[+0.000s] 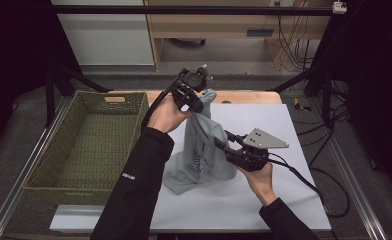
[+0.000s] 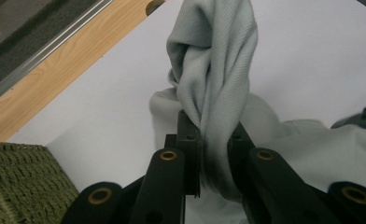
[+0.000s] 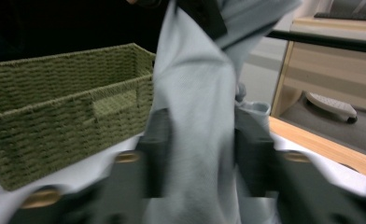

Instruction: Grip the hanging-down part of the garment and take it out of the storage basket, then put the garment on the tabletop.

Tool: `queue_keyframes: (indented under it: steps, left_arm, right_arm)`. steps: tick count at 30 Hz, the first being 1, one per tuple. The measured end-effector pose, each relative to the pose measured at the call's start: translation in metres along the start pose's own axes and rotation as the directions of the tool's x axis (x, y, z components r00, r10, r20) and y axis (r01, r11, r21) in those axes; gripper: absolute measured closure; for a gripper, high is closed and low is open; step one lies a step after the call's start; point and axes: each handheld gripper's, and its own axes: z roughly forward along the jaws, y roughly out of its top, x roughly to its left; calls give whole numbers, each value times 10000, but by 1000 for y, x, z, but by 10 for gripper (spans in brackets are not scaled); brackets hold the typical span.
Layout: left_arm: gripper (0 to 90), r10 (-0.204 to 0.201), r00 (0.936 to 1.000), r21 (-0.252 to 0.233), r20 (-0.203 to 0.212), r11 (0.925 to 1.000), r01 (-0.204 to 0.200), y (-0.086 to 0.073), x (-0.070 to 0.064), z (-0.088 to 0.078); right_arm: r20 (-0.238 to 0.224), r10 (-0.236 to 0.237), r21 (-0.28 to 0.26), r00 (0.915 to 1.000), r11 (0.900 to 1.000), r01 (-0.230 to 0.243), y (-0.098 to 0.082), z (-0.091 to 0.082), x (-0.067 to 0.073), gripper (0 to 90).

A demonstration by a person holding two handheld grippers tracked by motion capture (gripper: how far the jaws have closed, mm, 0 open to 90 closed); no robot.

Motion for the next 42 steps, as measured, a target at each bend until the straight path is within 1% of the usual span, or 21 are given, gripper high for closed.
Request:
queue_keyframes:
  steps: [1, 3, 5, 7, 9, 12, 15, 16, 18, 19, 22, 25, 26, 29, 30, 31, 35, 36, 37, 41, 42]
  left_arm:
    - [802, -4, 10000, 7, 21, 10000, 4, -1, 0, 1]
    - [801, -42, 10000, -45, 43, 10000, 42, -2, 2, 2]
    - [801, 9, 10000, -44, 77, 10000, -8, -4, 4, 2]
    - [801, -33, 9999, -145, 124, 9999, 35, -6, 4, 3]
    - [801, -16, 9998, -277, 186, 9996, 21, -8, 5, 4]
    - [801, 197, 9996, -232, 223, 9995, -192, -11, 4, 6]
    - [801, 279, 9993, -337, 250, 9991, -271, -14, 3, 8]
    - [800, 145, 9994, -418, 318, 9990, -132, -15, 2, 8]
    - [800, 295, 9990, -393, 338, 9988, -281, -17, 2, 10]
    - [800, 276, 9989, -398, 378, 9989, -261, -18, 1, 11]
    - [800, 434, 9984, -547, 364, 9976, -414, -22, -1, 15]
    - [799, 504, 9978, -553, 428, 9973, -480, -28, -4, 21]
    - [799, 526, 9974, -568, 497, 9971, -497, -30, -5, 22]
    - [798, 649, 9958, -604, 639, 9963, -610, -34, -8, 28]
    - [798, 649, 9958, -608, 643, 9963, -610, -36, -10, 30]
    - [798, 717, 9951, -580, 675, 9960, -678, -37, -11, 33]
    - [795, 873, 9933, -544, 762, 9950, -833, -41, -16, 43]
    - [795, 791, 9932, -588, 855, 9955, -742, -43, -18, 47]
    - [795, 792, 9925, -573, 933, 9956, -741, -44, -20, 51]
    - [793, 881, 9908, -422, 1029, 9956, -842, -49, -22, 66]
    - [793, 865, 9900, -344, 1118, 9959, -832, -50, -22, 71]
  right_arm:
    - [35, -46, -183, 10000, 9998, 46, -1, -1, 2, 398]
    - [108, -187, -415, 9998, 9990, 191, 0, -5, 3, 299]
    - [195, 26, -776, 9998, 9970, -11, 1, -10, 3, 161]
    - [265, 602, -785, 9978, 9952, -579, 1, -15, 0, 102]
    - [378, 808, -917, 9960, 9928, -770, -2, -20, -4, 72]
    - [605, 868, -895, 9944, 9927, -812, -10, -27, -10, 58]
    - [760, 1023, -819, 9918, 9920, -960, -18, -33, -15, 41]
    - [792, 985, -760, 9920, 9928, -925, -20, -35, -17, 36]
    - [934, 901, -746, 9915, 9937, -833, -23, -38, -19, 28]
    - [917, 1067, -778, 9901, 9920, -997, -25, -40, -19, 25]
    - [1098, 921, -769, 9897, 9935, -839, -30, -46, -22, 20]
    - [1079, 1175, -725, 9872, 9913, -1101, -37, -51, -24, 15]
    - [1110, 970, -677, 9891, 9936, -899, -39, -52, -25, 15]
    - [1106, 1045, -571, 9884, 9935, -987, -47, -57, -27, 11]
    - [1121, 935, -539, 9893, 9947, -879, -49, -59, -29, 11]
    - [1117, 1132, -489, 9873, 9929, -1083, -51, -60, -29, 11]
    - [1154, 1297, -572, 9848, 9907, -1237, -59, -66, -31, 8]
    - [1198, 1144, -508, 9862, 9927, -1090, -62, -68, -32, 8]
    - [1134, 1338, -499, 9845, 9904, -1289, -63, -69, -31, 8]
    - [1230, 1342, -389, 9833, 9907, -1304, -69, -72, -35, 7]
    - [1250, 1169, -418, 9852, 9928, -1125, -71, -72, -36, 6]
